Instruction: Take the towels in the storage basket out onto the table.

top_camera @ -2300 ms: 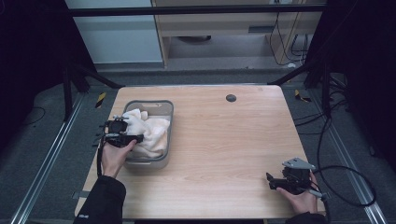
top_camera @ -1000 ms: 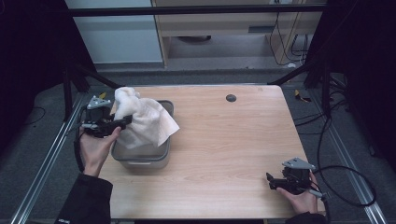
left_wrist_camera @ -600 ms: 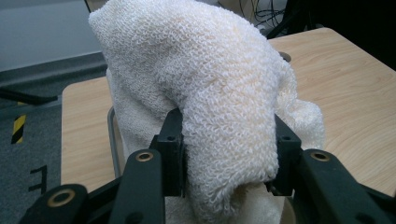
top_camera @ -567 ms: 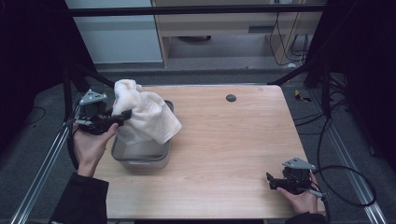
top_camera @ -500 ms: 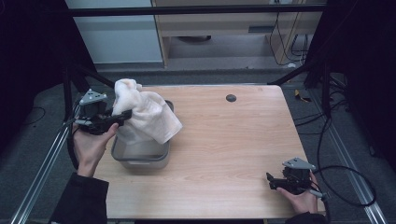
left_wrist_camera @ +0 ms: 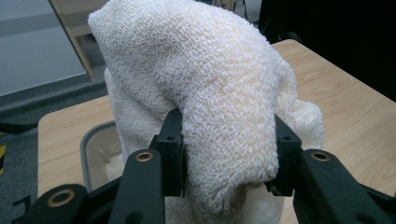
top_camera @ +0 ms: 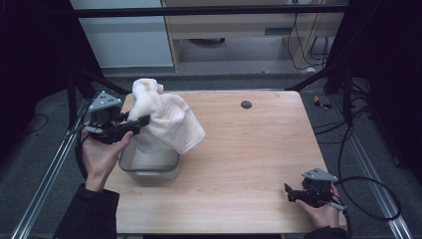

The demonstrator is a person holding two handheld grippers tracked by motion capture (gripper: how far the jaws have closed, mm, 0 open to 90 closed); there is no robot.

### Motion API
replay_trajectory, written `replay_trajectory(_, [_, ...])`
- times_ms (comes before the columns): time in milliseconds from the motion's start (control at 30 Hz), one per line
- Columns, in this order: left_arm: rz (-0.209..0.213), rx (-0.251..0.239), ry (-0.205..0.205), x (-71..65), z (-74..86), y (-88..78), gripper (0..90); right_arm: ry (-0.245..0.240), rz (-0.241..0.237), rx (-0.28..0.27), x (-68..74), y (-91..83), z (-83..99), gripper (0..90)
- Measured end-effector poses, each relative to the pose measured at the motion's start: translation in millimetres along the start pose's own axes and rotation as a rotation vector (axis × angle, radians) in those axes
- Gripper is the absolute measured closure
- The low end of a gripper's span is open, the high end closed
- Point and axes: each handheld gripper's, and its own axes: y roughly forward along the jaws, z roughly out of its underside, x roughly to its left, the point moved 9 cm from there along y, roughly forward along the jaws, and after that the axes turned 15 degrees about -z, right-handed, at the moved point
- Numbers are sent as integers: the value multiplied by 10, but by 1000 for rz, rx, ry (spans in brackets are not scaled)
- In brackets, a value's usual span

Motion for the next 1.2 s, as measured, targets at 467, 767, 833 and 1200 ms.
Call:
replay_trajectory(467, [70,-13,53,-440,-135,56,578,6,8,-18,-25,-27,-17,58])
replay_trajectory(767, [120,-6,86,-780,-151,182,577,14,28,-35,-68,-54,-28,58])
replay_trajectory(833, [124,-8,83,-812,-153,194,577,21,29,-37,-69,-54,-27,59])
replay_trajectory(1200, [177,17,124,-1227,-102,427,576,24,50,-50,-117,-83,-29,60])
